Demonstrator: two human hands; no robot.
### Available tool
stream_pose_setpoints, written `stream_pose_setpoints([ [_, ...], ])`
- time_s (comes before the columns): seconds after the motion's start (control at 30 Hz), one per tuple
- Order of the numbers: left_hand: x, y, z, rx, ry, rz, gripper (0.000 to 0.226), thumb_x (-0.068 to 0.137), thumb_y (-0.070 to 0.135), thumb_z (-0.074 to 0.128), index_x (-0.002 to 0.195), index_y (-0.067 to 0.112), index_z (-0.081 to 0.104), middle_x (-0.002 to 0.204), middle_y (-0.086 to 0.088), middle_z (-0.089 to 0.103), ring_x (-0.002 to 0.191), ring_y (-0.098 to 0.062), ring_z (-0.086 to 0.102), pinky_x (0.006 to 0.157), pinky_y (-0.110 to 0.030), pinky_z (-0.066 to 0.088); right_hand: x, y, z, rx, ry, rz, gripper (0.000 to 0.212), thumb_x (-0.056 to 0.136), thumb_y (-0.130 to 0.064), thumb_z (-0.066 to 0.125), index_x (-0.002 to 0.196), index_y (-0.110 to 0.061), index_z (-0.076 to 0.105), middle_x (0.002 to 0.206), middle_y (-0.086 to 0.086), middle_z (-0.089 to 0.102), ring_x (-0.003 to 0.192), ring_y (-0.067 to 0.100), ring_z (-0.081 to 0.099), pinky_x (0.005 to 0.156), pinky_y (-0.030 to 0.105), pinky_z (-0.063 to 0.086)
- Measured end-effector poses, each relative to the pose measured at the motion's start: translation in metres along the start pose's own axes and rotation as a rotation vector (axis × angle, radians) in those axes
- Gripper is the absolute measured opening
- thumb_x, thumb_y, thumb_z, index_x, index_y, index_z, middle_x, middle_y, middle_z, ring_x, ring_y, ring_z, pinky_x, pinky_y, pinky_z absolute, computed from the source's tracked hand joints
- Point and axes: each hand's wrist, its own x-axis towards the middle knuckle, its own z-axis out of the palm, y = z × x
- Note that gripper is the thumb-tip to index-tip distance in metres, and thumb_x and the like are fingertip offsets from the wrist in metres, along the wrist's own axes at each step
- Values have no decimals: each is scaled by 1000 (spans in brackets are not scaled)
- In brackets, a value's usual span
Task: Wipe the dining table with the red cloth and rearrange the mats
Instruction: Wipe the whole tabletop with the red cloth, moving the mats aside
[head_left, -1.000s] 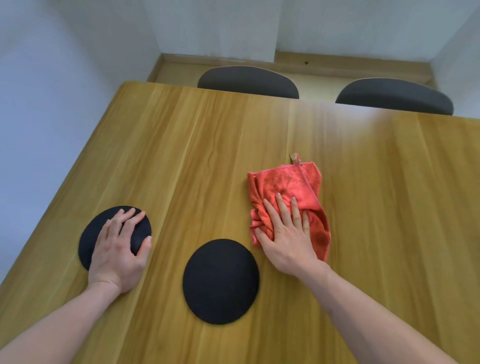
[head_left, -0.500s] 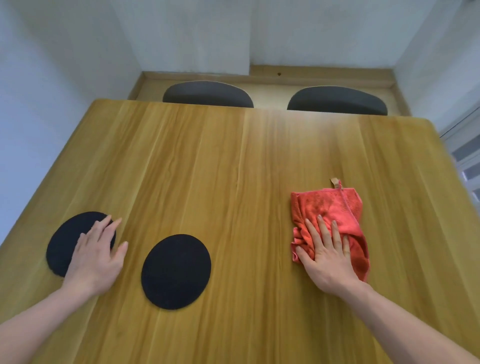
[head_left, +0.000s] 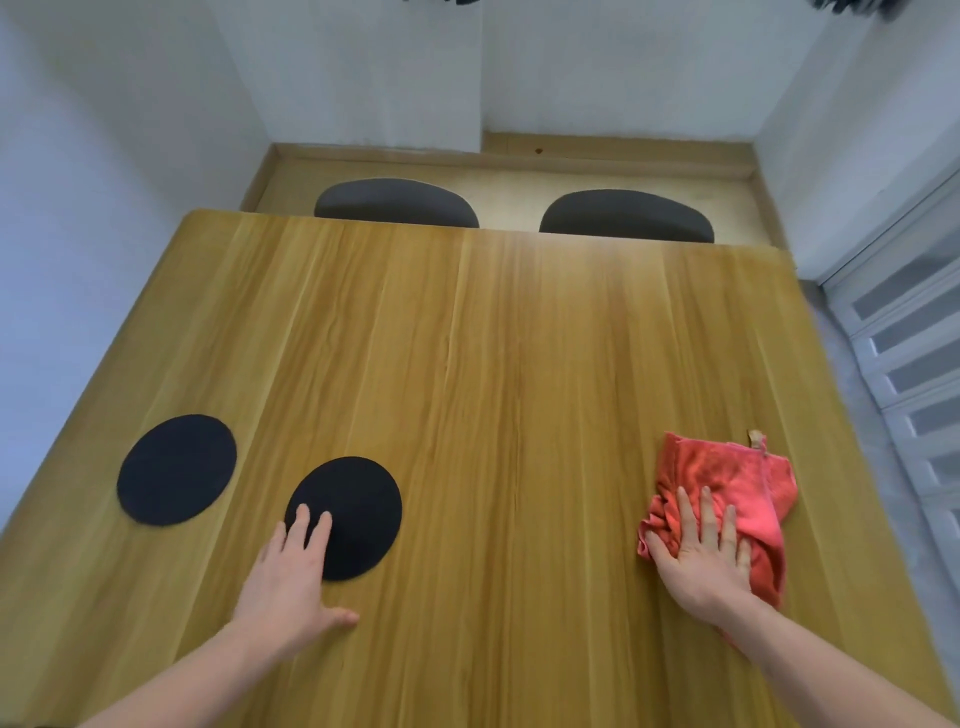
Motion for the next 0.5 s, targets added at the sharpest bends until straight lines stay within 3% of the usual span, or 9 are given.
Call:
stream_pose_setpoints([
  [0.13, -2, 15, -12, 102, -32, -23, 137, 69, 74, 75, 163, 13, -4, 170, -18, -2, 157, -32, 11, 127, -42, 19, -12, -19, 1, 8, -84, 83, 86, 100, -67, 21, 154, -27, -33, 156, 5, -46, 149, 37, -32, 124, 56, -7],
  [0.3, 0, 20, -13, 77, -50, -41, 137, 69, 66, 82, 162, 11, -2, 169, -20, -2, 157, -33, 13, 119, -37, 37, -39, -77, 23, 10, -173, 117, 97, 97, -67, 29, 154, -19, -33, 154, 18, -46, 146, 48, -31, 121, 61, -4],
  [0.5, 2, 26, -14, 94, -45, -59, 137, 67, 62, 85, 161, 10, 0, 169, -21, -1, 156, -34, 15, 111, -33, 47, -90, -194, 70, -52, -241, -208, 101, 95, -56, 41, 153, -17, -32, 151, 18, -50, 137, 52, -43, 116, 69, -11],
])
